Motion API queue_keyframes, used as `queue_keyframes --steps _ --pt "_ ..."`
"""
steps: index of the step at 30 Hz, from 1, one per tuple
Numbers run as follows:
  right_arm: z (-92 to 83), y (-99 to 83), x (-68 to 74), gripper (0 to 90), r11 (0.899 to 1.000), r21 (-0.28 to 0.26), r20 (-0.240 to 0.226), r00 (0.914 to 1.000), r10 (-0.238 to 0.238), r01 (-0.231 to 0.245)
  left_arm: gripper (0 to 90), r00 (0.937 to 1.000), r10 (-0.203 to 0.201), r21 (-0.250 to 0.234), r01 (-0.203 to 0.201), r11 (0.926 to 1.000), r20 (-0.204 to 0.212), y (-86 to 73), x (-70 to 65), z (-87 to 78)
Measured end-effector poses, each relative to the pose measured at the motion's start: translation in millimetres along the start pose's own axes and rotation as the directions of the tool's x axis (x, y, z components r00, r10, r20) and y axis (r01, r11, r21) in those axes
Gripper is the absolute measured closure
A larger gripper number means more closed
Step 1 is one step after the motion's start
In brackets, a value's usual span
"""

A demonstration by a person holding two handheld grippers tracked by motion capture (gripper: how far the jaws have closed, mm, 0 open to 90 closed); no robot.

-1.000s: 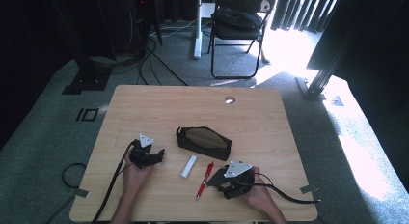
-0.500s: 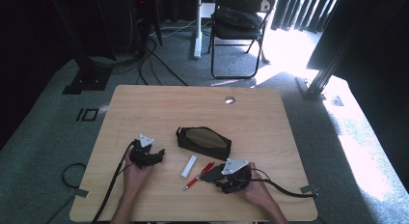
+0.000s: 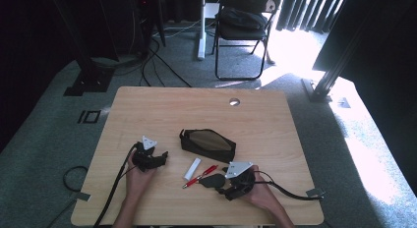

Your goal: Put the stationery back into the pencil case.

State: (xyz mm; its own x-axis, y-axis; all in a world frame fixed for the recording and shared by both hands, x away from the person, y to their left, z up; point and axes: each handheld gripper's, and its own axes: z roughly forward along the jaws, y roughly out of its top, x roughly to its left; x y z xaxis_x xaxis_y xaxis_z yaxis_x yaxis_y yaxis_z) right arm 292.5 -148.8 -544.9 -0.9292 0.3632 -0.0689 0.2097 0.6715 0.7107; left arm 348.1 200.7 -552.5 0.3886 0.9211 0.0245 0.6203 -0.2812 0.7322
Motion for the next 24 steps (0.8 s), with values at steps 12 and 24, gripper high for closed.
queue_keyframes --steps 12,24 --pt "15.4 9.0 0.1 38.7 0.999 -0.016 -0.034 0.9984 -0.044 0.043 31.1 1.0 0.0 0.001 0.0 1.0 0.0 0.0 0.0 -0.1" --pt "-2.8 -6.6 0.7 40.8 1.0 0.008 0.03 0.9993 -0.024 0.024 31.1 1.0 0.0 0.001 0.0 1.0 0.0 0.0 0.0 -0.1"
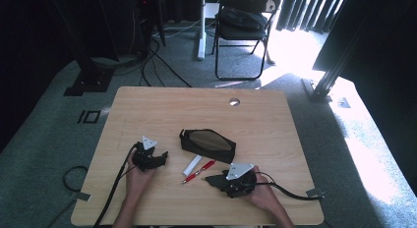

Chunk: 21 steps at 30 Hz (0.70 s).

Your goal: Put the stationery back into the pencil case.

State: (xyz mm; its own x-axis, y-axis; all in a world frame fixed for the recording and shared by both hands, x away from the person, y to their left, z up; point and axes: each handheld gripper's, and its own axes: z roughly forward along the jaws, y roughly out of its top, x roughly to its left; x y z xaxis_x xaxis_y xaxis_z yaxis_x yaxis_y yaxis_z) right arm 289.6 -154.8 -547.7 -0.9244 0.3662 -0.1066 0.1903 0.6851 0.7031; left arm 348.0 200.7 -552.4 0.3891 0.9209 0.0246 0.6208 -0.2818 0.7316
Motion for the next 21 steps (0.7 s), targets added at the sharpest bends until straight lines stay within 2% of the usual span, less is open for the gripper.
queue_keyframes --steps 5,10,16,18,21 --pt "-14.3 -16.6 -6.6 40.8 0.997 -0.003 0.052 0.9959 0.074 -0.074 31.1 1.0 0.0 -0.001 0.0 1.0 0.0 0.0 0.0 0.1" --pt "-21.3 -26.4 -13.0 40.7 0.992 -0.012 0.064 0.9904 0.123 -0.122 31.0 1.0 -0.001 0.0 0.001 1.0 0.001 0.0 -0.2 0.1" --pt "-21.6 -28.0 -15.5 40.6 0.991 -0.01 0.05 0.9897 0.134 -0.134 31.0 1.0 -0.001 -0.001 0.001 1.0 0.001 0.0 -0.2 0.1" --pt "-19.7 -28.8 -16.9 40.5 0.989 0.005 0.025 0.989 0.145 -0.146 31.0 1.0 0.0 -0.001 0.0 1.0 0.0 0.0 -0.1 0.1" --pt "-19.4 -29.2 -17.6 40.5 0.989 0.004 0.015 0.9887 0.149 -0.149 31.0 1.0 -0.001 -0.001 0.001 1.0 0.001 0.0 -0.2 0.1"
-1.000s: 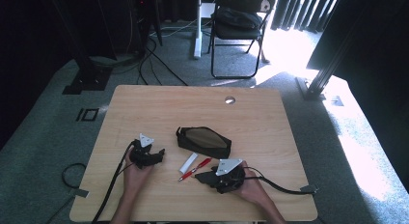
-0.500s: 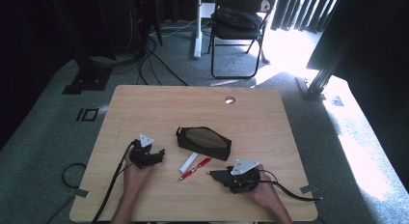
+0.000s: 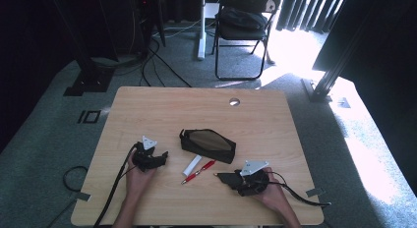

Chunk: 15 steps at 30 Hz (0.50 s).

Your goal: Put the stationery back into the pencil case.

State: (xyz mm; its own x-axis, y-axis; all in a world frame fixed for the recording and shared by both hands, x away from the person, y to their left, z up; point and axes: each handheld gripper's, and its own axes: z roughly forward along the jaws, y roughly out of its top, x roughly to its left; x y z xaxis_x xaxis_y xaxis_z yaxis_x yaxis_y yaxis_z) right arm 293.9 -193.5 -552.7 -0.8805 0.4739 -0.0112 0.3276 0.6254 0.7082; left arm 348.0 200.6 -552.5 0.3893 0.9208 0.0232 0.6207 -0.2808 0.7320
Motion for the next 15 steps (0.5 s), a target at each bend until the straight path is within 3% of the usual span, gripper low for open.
queue_keyframes --steps 9,15 --pt "-0.8 1.3 1.7 41.2 1.0 0.012 0.008 0.9999 0.013 -0.013 31.0 1.0 0.001 0.0 -0.001 1.0 0.001 0.0 0.0 0.0" --pt "-3.4 1.3 1.6 41.2 0.999 -0.008 0.007 0.9994 0.033 -0.033 31.0 1.0 0.001 0.0 -0.001 1.0 0.001 0.0 -0.1 0.0"
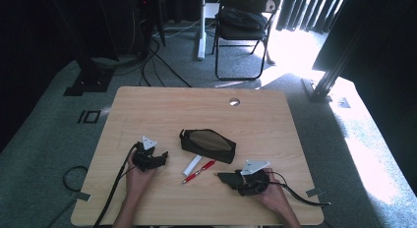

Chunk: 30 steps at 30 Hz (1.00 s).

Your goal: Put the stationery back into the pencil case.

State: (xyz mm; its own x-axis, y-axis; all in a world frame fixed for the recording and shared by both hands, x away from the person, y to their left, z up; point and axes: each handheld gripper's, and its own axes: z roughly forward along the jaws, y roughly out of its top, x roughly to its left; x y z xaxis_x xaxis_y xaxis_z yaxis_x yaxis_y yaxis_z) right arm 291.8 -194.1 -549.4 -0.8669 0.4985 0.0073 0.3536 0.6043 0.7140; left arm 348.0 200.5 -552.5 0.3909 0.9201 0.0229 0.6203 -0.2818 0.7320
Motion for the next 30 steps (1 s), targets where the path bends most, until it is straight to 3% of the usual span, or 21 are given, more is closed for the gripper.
queue_keyframes --steps 7,30 --pt "-8.9 4.7 2.5 41.2 0.999 -0.041 0.009 0.9999 0.007 -0.007 31.0 1.0 0.001 0.001 -0.001 1.0 0.001 0.0 0.0 0.0" --pt "-29.1 12.8 3.7 41.2 0.995 -0.097 0.04 0.9992 0.001 0.003 31.0 1.0 0.002 0.0 -0.002 1.0 0.002 0.1 0.0 0.1"
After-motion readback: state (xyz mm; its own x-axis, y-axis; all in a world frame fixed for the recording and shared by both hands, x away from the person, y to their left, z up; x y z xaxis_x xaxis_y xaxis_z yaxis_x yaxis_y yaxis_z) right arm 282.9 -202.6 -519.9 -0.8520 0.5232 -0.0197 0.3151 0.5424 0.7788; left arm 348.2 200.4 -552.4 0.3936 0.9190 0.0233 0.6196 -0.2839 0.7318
